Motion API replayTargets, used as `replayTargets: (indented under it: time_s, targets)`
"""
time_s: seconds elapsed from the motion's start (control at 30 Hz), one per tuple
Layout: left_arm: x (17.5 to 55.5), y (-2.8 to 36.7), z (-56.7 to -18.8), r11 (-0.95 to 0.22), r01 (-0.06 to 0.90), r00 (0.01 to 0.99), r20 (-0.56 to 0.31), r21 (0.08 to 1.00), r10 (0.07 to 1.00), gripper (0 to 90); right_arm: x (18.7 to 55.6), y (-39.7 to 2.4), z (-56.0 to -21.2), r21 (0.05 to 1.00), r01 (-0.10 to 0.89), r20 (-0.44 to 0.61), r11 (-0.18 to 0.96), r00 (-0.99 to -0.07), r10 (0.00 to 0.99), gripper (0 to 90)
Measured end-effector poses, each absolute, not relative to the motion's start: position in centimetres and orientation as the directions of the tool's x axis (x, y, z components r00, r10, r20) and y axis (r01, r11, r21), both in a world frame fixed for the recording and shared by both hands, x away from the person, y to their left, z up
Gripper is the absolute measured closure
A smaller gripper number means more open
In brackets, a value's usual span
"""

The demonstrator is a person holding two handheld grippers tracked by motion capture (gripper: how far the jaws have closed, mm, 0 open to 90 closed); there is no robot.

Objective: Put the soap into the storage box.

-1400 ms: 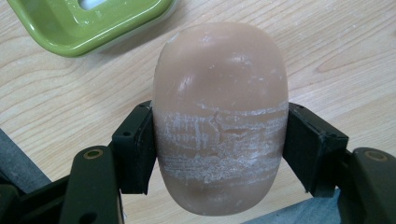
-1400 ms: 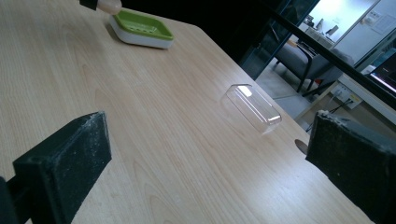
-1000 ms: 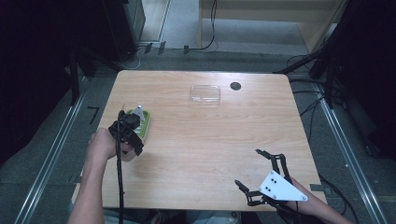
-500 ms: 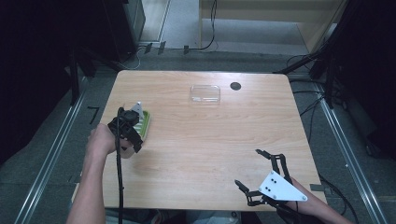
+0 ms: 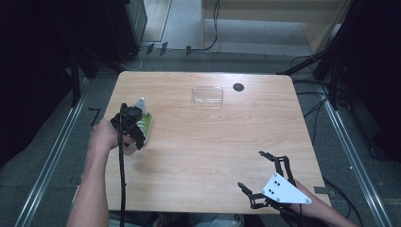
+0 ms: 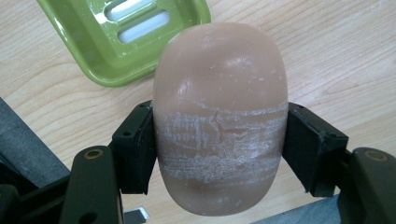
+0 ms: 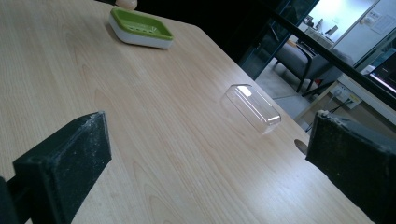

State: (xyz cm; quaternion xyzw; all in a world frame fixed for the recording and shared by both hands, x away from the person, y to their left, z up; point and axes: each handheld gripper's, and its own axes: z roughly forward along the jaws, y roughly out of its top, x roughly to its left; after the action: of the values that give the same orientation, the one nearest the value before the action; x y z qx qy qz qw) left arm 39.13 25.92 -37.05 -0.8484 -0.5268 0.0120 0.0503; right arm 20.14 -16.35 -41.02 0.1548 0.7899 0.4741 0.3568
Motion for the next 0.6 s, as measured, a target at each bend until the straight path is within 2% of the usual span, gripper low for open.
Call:
replayTargets:
  time_s: [0.6]
  targets:
    - [40.9,26.1,-36.5,-0.423,0.9,0.429,0.048,-0.108,0.902,33.7,20.1,-16.4,-41.0,0.86,-0.093,-0.416,0.502,-0.698,0.583,0.0]
